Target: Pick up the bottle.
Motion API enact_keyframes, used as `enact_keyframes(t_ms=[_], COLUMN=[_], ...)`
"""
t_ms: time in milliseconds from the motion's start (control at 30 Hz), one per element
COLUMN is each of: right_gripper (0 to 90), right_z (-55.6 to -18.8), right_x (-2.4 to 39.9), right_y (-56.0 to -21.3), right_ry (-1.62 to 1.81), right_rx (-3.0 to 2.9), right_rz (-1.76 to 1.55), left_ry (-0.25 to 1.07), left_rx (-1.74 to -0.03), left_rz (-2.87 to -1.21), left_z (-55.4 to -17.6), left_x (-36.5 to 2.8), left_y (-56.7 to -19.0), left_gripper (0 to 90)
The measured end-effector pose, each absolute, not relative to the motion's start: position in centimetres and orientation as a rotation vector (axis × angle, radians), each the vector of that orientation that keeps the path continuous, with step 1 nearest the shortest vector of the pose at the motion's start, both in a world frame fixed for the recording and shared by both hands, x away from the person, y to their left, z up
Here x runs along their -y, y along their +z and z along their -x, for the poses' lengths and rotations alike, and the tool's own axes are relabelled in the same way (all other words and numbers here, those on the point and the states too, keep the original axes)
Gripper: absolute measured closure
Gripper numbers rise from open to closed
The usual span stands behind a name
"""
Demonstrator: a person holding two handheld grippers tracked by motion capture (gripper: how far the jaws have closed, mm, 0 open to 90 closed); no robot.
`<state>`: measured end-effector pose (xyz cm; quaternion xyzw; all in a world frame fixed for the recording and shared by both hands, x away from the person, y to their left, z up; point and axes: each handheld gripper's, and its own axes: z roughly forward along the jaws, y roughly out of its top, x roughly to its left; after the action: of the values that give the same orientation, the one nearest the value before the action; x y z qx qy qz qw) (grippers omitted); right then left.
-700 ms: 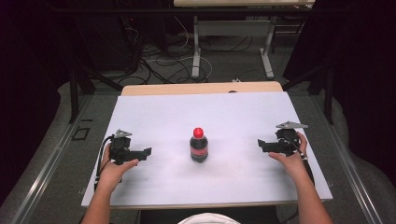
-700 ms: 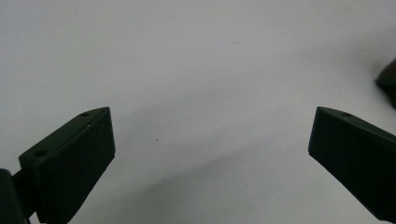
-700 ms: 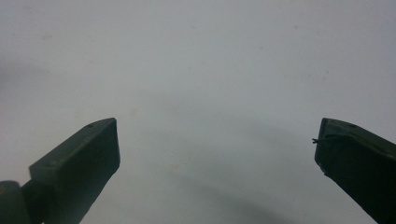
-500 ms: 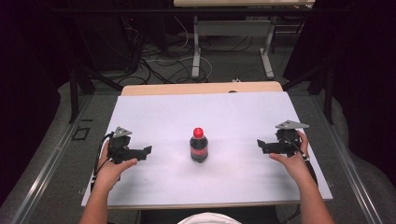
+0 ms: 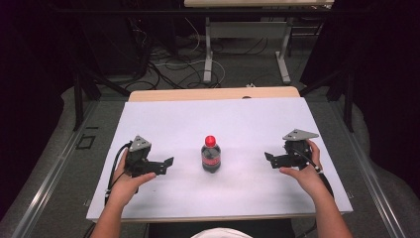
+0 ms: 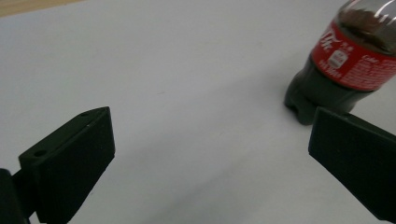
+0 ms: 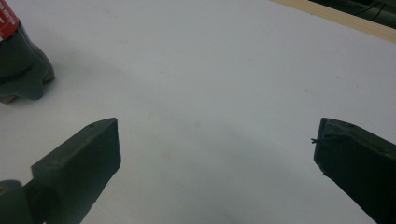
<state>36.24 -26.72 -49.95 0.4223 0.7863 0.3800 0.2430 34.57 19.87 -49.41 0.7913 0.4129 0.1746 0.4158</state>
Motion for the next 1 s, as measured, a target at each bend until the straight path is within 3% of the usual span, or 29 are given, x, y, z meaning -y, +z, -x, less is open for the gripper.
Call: enact_keyframes(t_ms=[600, 1000], right_gripper=[0.3, 0.6], right_z=[-35.8, -35.8], right_x=[24.8, 24.9], right_y=[-50.1, -50.3], right_ry=[1.075, 1.080], right_rx=[-2.188, -2.187], right_rz=[-1.107, -1.117], left_ry=[0.296, 0.288], left_rx=[-0.929, -0.896], left_rz=[-1.983, -2.002], left_z=[-35.0, -36.2], left_x=[-14.1, -10.6], left_y=[-49.5, -49.9], left_gripper=[3.9, 4.3])
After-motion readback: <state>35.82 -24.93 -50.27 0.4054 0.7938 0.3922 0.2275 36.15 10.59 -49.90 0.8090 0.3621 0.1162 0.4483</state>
